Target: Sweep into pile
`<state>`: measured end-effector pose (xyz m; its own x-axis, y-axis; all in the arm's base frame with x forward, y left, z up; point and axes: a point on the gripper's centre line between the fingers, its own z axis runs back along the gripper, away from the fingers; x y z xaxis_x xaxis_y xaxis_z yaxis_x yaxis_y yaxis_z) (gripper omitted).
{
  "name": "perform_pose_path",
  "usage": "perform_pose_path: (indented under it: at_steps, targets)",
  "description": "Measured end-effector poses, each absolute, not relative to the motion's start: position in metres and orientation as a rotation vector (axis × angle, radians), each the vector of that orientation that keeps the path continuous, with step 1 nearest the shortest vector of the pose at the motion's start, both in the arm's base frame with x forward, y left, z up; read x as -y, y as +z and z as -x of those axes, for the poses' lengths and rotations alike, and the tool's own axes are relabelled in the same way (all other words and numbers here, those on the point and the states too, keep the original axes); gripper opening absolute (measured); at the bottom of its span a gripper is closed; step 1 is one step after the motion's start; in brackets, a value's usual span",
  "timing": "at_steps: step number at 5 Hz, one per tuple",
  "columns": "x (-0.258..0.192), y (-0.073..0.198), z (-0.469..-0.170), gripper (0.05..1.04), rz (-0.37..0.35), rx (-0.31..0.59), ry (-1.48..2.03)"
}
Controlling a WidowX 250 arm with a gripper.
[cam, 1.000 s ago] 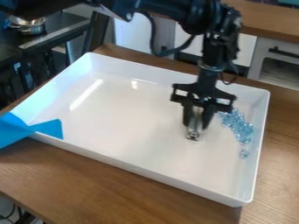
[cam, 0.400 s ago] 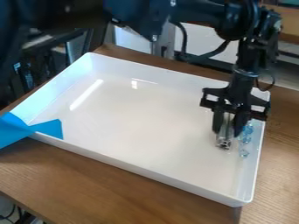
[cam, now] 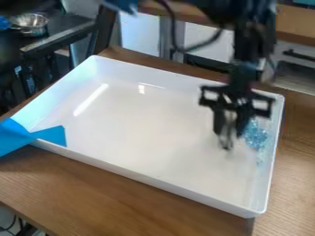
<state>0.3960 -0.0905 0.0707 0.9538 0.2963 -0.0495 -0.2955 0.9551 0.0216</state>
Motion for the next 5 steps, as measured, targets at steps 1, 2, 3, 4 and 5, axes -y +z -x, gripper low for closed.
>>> perform_pose_path:
  at_steps: [1,2,3,4,5]
  targets:
    - [0.044,0.095,-0.380,0.381,-0.012,-0.069,0.330]
    - [0.002,0.105,-0.359,0.381,-0.028,-0.059,0.341]
    - [-0.040,0.089,-0.339,0.381,-0.091,-0.095,0.286]
    - [-0.078,0.068,-0.323,0.381,-0.137,-0.104,0.247]
    - [-0.102,0.063,-0.323,0.381,-0.216,-0.059,0.227]
